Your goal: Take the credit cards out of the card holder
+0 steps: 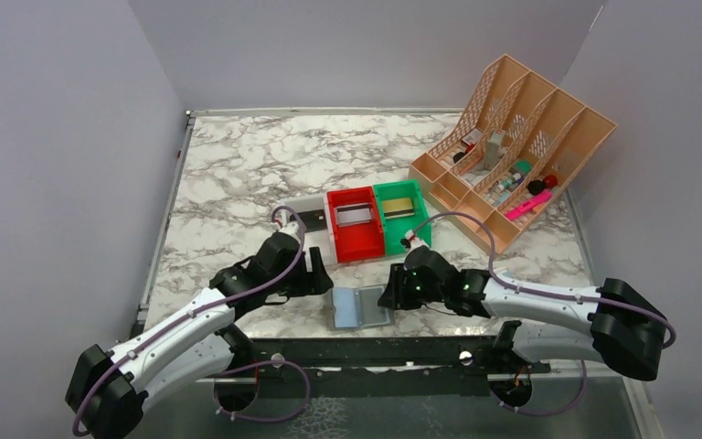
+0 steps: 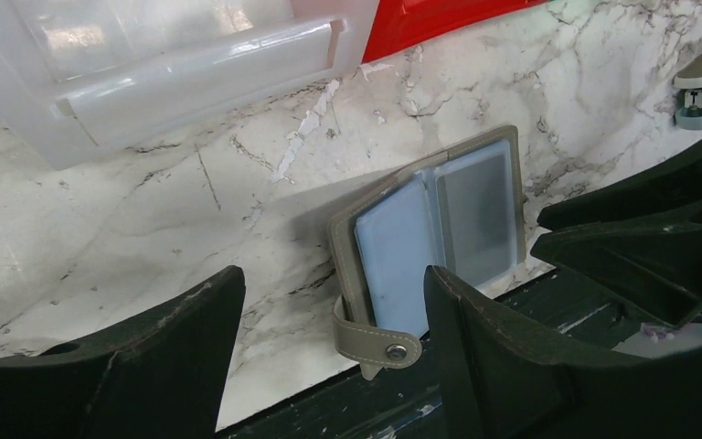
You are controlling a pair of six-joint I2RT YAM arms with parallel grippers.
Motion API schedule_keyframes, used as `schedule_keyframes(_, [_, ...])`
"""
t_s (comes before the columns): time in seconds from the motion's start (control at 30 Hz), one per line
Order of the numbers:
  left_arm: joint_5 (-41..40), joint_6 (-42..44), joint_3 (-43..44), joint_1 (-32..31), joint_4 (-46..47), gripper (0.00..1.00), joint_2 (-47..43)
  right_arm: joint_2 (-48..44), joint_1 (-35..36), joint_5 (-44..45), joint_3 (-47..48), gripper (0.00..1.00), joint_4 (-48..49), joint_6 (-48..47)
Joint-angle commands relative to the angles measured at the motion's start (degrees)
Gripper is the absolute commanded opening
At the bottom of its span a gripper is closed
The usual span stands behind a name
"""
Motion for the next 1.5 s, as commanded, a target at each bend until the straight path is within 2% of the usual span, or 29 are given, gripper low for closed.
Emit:
schedule_keyframes(0.0, [-0.4, -1.4, -2.1, -1.6, 4.5, 0.73, -0.2, 1.6, 0.3, -3.9, -1.5, 0.37, 3.9, 1.1])
schedule_keyframes(0.47, [1.9, -1.7, -4.3, -4.8, 8.3, 0.65, 2.8, 3.8, 0.3, -4.5, -2.2, 0.34, 4.9, 0.8])
schedule_keyframes(0.97, [3.8, -0.2, -5.0, -6.9, 10.0, 0.41, 6.2, 7.1, 0.3, -4.8, -4.0, 0.33, 8.1, 2.1])
schedule_keyframes(1.1, [3.0, -0.9, -5.7, -7.1, 9.9, 0.41, 4.7, 5.9, 0.3, -2.2, -1.8, 0.34, 4.0, 1.4])
schedule_keyframes(1.23, [2.4, -0.9, -5.4, -7.1, 8.5, 0.48, 2.9, 3.4, 0.3, -0.8, -0.4, 0.36, 1.3, 0.5])
schedule_keyframes(1.37, [2.0, -0.5, -4.9, -7.1, 7.2, 0.49, 2.6, 2.6, 0.3, -3.2, -0.3, 0.36, 2.6, 0.0])
schedule_keyframes(1.47, [2.6, -0.2, -4.8, -7.2, 7.3, 0.45, 3.3, 3.2, 0.3, -5.8, -1.1, 0.36, 5.9, 0.3])
